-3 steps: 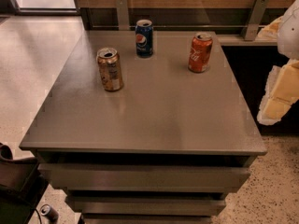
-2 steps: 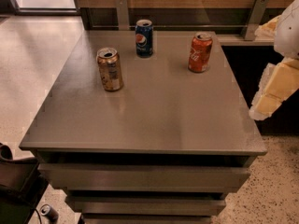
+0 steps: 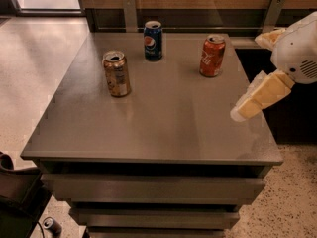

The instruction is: Knock orange can over

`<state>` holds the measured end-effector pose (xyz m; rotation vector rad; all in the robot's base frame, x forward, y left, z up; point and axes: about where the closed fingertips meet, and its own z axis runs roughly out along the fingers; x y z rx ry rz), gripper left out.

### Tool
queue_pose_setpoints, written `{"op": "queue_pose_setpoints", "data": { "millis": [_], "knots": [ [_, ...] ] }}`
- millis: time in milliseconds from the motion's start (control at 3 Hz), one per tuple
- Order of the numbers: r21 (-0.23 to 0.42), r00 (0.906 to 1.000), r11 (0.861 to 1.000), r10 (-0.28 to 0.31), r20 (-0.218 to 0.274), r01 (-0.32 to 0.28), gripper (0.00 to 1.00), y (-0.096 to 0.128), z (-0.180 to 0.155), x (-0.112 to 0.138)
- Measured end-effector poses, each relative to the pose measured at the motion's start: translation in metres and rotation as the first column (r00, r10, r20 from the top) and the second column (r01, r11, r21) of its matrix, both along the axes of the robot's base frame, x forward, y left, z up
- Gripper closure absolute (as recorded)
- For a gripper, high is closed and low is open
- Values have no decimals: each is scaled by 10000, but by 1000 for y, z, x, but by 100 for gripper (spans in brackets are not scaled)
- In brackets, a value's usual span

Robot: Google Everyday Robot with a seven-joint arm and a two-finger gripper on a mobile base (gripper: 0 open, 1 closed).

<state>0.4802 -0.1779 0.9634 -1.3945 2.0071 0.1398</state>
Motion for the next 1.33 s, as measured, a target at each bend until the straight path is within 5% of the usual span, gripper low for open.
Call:
{"op": "queue_pose_setpoints", "data": {
  "millis": [333, 1000, 1333],
  "knots": [
    [1969, 9964, 9803, -50, 841, -117, 0, 32, -11, 17],
    [4683, 9763, 8814, -445, 2118, -615, 0, 92, -1, 69],
    [4678, 9763, 8817, -440, 2118, -618, 0, 92, -1, 68]
  ]
}}
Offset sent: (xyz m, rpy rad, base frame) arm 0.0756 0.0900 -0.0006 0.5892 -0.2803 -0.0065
